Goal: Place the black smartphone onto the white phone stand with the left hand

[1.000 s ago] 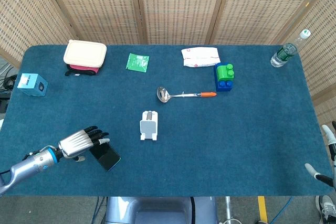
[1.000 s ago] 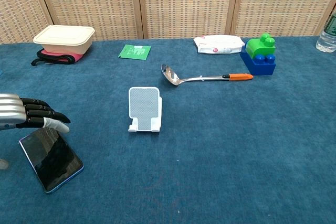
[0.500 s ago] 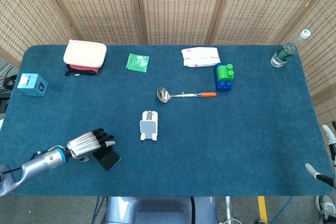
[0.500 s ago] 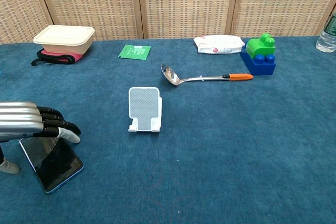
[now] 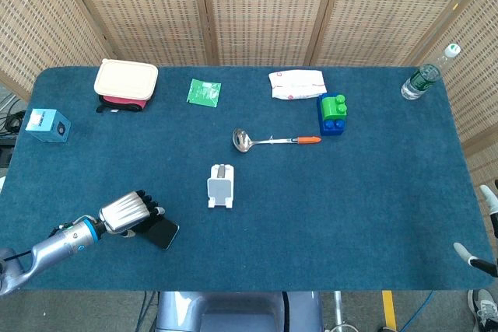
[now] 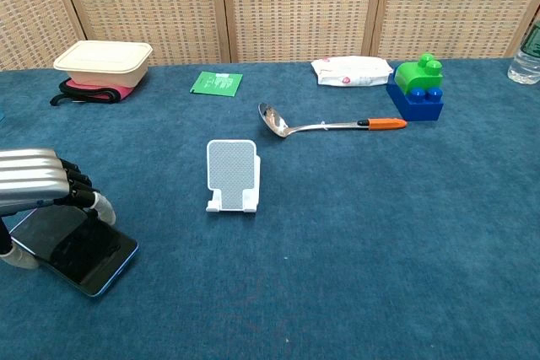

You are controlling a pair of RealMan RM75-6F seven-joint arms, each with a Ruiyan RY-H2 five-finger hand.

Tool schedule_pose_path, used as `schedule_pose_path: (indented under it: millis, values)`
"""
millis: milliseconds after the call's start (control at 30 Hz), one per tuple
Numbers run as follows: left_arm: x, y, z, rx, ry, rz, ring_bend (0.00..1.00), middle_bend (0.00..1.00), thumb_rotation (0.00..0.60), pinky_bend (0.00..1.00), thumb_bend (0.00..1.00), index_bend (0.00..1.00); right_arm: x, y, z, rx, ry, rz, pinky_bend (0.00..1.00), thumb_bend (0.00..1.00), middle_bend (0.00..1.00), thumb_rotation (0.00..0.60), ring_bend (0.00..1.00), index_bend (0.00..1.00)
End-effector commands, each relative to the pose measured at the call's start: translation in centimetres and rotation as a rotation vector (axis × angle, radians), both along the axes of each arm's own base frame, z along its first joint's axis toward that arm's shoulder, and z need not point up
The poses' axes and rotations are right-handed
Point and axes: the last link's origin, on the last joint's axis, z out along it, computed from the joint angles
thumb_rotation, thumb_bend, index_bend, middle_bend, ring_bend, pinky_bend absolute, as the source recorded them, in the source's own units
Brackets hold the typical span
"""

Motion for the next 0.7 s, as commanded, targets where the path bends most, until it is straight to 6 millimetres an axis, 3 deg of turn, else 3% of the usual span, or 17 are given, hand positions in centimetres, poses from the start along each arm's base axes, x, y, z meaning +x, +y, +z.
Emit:
schedule_pose_path:
  millis: [33, 200, 367, 467, 700]
  values:
    - [0.3, 0.2, 0.5, 0.015, -0.012, -0.006, 0.55, 0.49, 0.600, 0.43, 0.17, 0.50, 0.0, 0.0, 0.1, -0.002, -0.003, 0.000, 0.00, 0.00, 0.00, 0.600, 0.00, 0.00]
    - [0.9, 0.5, 1.6, 0.055, 0.008, -0.082, 0.55, 0.49, 0.600, 0.43, 0.17, 0.51, -0.1, 0.0, 0.1, -0.001, -0.007, -0.002, 0.00, 0.00, 0.00, 0.600, 0.00, 0.00]
    - [3.3, 1.1, 3.3, 0.157, -0.016, -0.228, 0.55, 0.49, 0.600, 0.43, 0.15, 0.51, -0.1, -0.1, 0.1, 0.005, -0.009, -0.005, 0.00, 0.00, 0.00, 0.600, 0.00, 0.00]
    - [8.5, 2.8, 5.8, 0.310, 0.009, -0.521, 0.55, 0.49, 0.600, 0.43, 0.15, 0.51, -0.1, 0.0, 0.1, 0.004, -0.013, -0.005, 0.00, 0.00, 0.00, 0.600, 0.00, 0.00]
    - [15.3, 3.6, 7.0, 0.416, 0.170, -0.828, 0.55, 0.49, 0.600, 0.43, 0.14, 0.52, -0.4, -0.3, 0.2, 0.018, -0.028, -0.015, 0.00, 0.00, 0.00, 0.600, 0.00, 0.00]
